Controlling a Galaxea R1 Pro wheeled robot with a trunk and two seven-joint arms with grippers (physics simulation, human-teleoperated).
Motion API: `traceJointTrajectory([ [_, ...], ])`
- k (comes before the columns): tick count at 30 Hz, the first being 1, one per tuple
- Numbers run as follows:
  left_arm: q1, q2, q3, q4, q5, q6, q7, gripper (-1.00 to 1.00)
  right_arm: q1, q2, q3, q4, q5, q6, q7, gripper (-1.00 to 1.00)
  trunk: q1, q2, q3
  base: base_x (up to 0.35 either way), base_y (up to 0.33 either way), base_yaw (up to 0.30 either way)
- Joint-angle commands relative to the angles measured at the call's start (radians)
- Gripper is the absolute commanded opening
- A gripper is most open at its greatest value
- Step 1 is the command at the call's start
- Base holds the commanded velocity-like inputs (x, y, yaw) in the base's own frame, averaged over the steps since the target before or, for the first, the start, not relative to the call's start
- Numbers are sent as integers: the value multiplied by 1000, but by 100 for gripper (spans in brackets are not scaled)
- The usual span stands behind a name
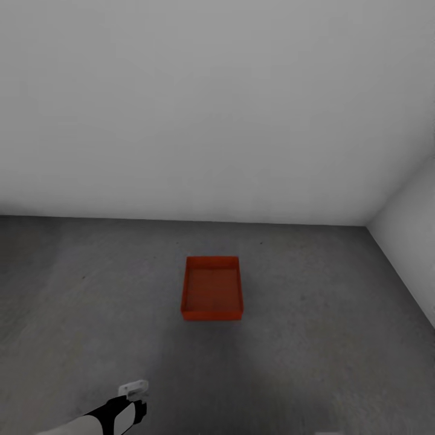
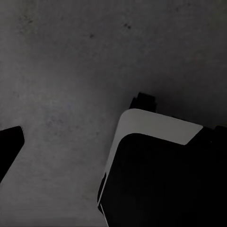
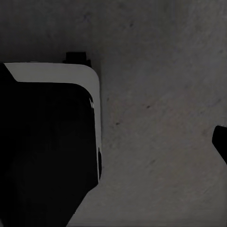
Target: Move the two storage containers from the living room to the garage. In the garage, place one container on the floor and stack the other container on top of it (either order is fine).
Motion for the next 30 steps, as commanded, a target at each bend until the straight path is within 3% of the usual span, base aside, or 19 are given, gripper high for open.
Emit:
traceJointTrajectory([
  [1,-1,1,5,0,2,2,3,100,0,0,9,2,-9,-1,0,100,0,-2,-1,-137,0,0],
  [15,0,0,5,0,1,1,1,100,11,1,9,2,-8,-2,7,100,0,-2,-1,-20,0,0],
  [21,1,-5,5,0,1,-3,-2,100,53,5,11,2,-6,-5,7,100,0,-2,-1,0,0,15],
  [30,2,-3,5,0,1,-4,-3,100,67,4,10,2,-10,-22,8,100,0,-2,10,0,0,50],
])
